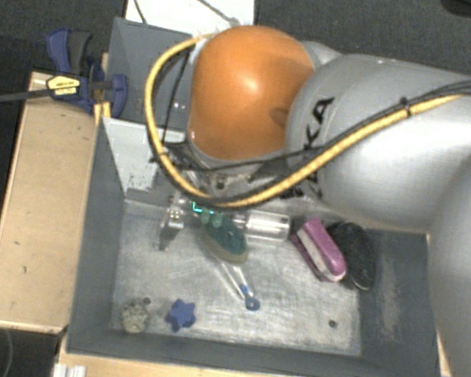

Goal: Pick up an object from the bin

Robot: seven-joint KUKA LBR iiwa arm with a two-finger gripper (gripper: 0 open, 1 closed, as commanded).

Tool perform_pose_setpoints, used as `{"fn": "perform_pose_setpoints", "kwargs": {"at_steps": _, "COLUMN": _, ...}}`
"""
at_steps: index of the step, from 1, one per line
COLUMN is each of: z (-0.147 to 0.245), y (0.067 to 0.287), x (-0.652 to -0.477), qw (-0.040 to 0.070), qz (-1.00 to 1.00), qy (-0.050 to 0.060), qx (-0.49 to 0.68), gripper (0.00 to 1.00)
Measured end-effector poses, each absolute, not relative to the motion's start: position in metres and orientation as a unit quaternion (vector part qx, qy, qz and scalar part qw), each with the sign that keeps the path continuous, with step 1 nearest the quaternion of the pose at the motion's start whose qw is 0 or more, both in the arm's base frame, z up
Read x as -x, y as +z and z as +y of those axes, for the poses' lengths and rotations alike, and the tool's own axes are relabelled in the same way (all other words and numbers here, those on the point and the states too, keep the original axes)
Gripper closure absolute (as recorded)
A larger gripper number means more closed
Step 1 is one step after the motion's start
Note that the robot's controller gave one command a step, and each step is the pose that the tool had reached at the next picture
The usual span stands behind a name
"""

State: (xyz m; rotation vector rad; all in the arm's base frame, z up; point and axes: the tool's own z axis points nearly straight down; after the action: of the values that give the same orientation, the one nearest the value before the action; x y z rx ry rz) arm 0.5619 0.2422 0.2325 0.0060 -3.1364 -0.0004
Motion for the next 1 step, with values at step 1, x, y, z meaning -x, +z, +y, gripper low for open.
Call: {"fn": "perform_pose_setpoints", "kwargs": {"at_steps": 1, "z": 0.1198, "y": 0.0710, "x": -0.5850, "qw": -0.004, "qz": -0.997, "qy": -0.003, "qx": 0.073, "gripper": 0.00}}
